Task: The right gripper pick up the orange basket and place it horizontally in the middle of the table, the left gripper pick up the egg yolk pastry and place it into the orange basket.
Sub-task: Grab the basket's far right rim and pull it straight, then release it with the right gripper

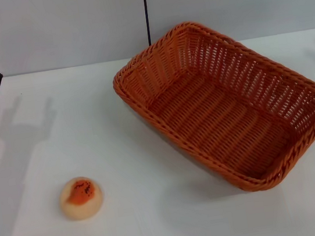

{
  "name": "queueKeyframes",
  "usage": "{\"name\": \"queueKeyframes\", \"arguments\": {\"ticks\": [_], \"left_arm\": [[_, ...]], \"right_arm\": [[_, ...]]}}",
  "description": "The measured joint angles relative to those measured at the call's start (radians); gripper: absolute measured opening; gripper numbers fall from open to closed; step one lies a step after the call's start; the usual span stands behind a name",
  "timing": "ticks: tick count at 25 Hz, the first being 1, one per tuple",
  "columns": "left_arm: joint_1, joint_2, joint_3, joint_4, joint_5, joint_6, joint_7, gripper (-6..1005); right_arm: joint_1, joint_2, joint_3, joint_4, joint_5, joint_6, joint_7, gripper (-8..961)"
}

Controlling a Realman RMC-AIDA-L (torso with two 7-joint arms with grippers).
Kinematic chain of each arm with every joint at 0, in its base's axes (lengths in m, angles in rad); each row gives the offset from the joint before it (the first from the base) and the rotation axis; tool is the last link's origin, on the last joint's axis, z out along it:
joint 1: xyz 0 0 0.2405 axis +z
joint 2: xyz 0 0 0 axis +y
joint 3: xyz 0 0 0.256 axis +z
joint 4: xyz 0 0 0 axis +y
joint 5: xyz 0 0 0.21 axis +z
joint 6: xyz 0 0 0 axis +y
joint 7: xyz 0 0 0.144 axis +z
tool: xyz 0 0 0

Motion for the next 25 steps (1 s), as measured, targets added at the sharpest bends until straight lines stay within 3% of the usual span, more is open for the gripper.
{"name": "queueKeyframes", "arguments": {"ticks": [3,7,11,15,18,25], "left_arm": [[0.001,0.000,0.000,0.000,0.000,0.000,0.000,721],[0.001,-0.001,0.000,0.000,0.000,0.000,-0.001,721],[0.002,-0.003,0.002,0.000,0.000,-0.002,-0.001,720],[0.007,-0.003,0.010,0.000,0.000,-0.006,-0.001,720],[0.008,-0.003,0.011,0.000,0.000,-0.008,-0.001,720],[0.010,-0.003,0.011,0.000,0.000,-0.024,-0.001,720]], "right_arm": [[0.086,-0.019,-0.085,-0.094,-0.172,-0.060,0.119,519],[0.139,-0.023,-0.137,-0.112,-0.258,-0.062,0.163,520],[0.201,-0.002,-0.185,-0.065,-0.342,-0.007,0.170,521],[0.221,0.005,-0.242,0.026,-0.354,0.076,0.168,522],[0.234,0.012,-0.265,0.090,-0.353,0.122,0.154,695],[0.238,0.029,-0.340,0.144,-0.354,0.157,0.140,692]]}}
